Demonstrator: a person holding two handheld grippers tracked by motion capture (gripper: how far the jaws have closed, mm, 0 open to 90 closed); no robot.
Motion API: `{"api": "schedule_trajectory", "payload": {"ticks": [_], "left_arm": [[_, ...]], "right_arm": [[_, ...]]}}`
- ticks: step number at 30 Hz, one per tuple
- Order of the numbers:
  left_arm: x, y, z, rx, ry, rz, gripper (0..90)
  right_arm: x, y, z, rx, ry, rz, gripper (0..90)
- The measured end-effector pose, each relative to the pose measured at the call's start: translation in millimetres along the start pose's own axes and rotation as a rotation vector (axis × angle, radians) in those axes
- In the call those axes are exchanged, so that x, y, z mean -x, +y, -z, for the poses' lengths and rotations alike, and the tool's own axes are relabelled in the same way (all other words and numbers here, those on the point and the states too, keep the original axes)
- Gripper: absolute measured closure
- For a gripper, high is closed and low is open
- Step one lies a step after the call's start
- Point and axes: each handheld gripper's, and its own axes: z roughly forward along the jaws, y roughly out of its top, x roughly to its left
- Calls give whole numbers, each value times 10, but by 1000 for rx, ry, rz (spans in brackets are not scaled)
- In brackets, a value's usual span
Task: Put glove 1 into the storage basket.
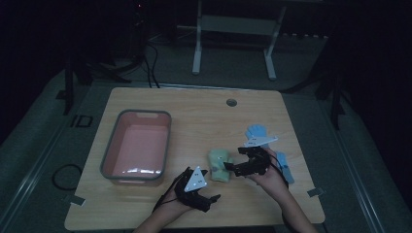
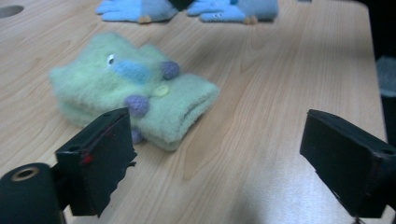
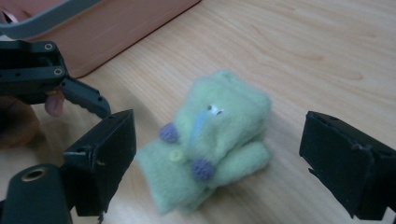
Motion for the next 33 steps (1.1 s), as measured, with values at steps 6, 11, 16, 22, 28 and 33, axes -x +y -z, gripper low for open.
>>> {"api": "schedule_trajectory", "payload": {"ticks": [6,11,16,22,28,33], "left_arm": [[-9,69,-75,-1,-20,-45,158],[-5,171,-170,-21,-40,-144,218],[-68,177,-274,-60,-38,-197,273],[-131,162,-366,-94,-56,-241,362],[-162,161,-416,-87,-55,-265,404],[-162,152,-444,-116,-44,-284,437]], "right_arm": [[56,63,-47,-9,-54,39,323],[157,195,-154,-23,-52,44,435],[216,306,-278,-47,-15,62,415],[304,257,-443,-86,36,31,387],[395,149,-624,-117,73,-41,362],[420,71,-769,-171,123,-62,367]]}}
